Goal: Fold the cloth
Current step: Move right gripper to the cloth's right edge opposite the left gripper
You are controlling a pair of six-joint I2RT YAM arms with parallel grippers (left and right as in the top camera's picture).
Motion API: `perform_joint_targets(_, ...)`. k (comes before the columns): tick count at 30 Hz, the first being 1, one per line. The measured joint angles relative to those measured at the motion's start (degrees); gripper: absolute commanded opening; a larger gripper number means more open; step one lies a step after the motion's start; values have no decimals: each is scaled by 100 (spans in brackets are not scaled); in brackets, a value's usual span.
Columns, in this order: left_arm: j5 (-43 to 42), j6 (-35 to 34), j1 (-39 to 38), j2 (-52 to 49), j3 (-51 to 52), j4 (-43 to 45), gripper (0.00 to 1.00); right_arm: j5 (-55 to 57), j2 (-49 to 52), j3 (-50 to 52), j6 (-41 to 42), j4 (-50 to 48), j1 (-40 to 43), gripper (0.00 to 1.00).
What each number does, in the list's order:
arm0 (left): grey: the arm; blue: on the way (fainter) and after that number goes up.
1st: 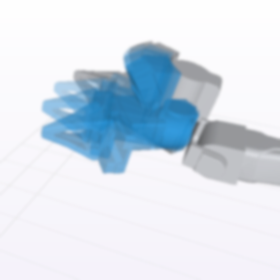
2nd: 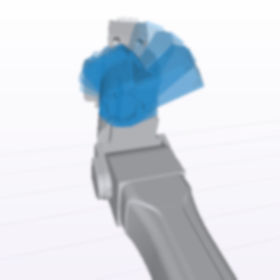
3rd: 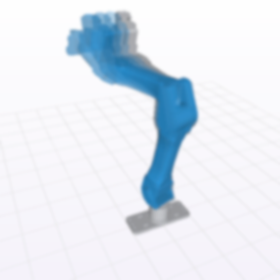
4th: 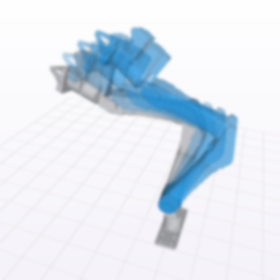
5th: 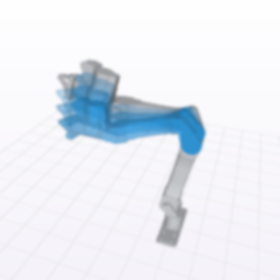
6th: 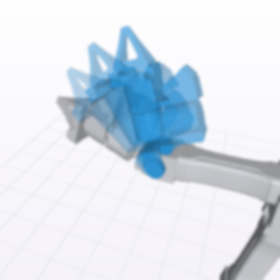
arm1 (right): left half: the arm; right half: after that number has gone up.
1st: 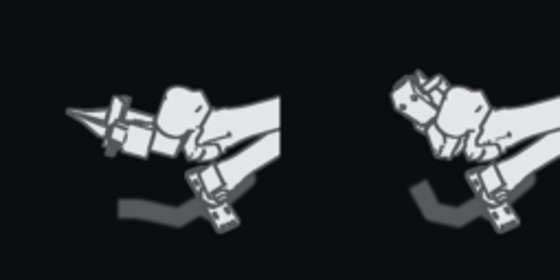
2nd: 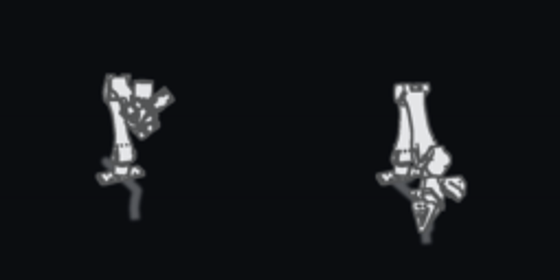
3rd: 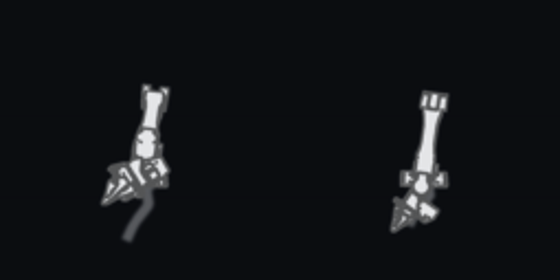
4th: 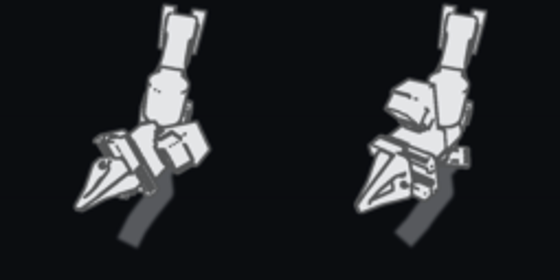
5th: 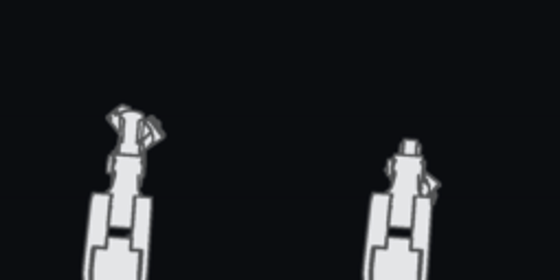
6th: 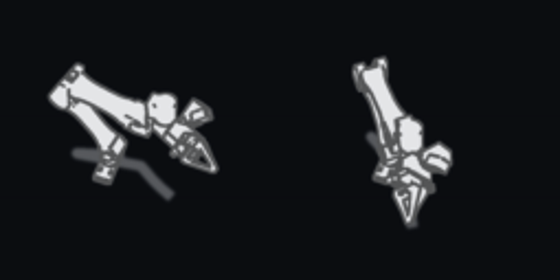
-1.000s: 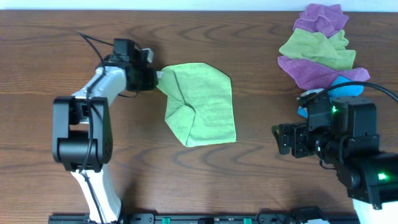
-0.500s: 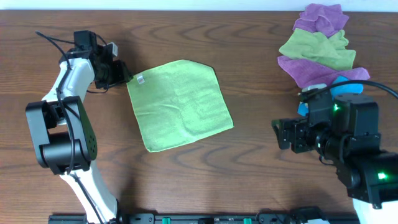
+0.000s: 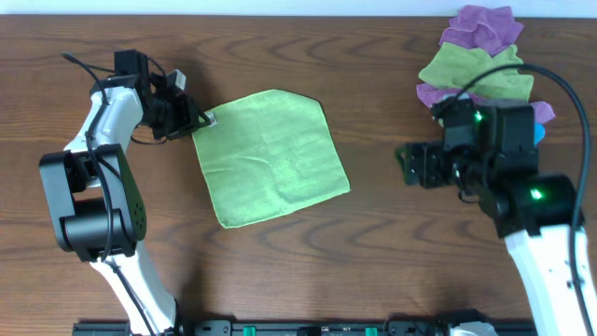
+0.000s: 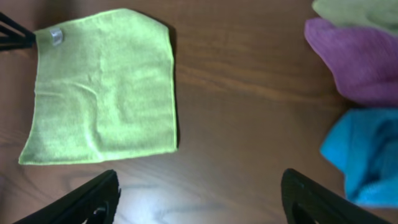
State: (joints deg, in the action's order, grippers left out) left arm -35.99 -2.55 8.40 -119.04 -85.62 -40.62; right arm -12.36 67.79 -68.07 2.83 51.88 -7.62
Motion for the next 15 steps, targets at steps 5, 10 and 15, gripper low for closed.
perform_joint_targets(5,-448,-13,-20,7,0,-302,37,-264,492,0,-205,-516,0,84)
perform_joint_targets(10,-297,2,-236,501,0,-629,32,-461,1202,0,-459,-1270,0,77)
perform_joint_targets(15,562,96,-1080,1491,-37,-1281,21,-581,1912,0,-525,-2033,0,75)
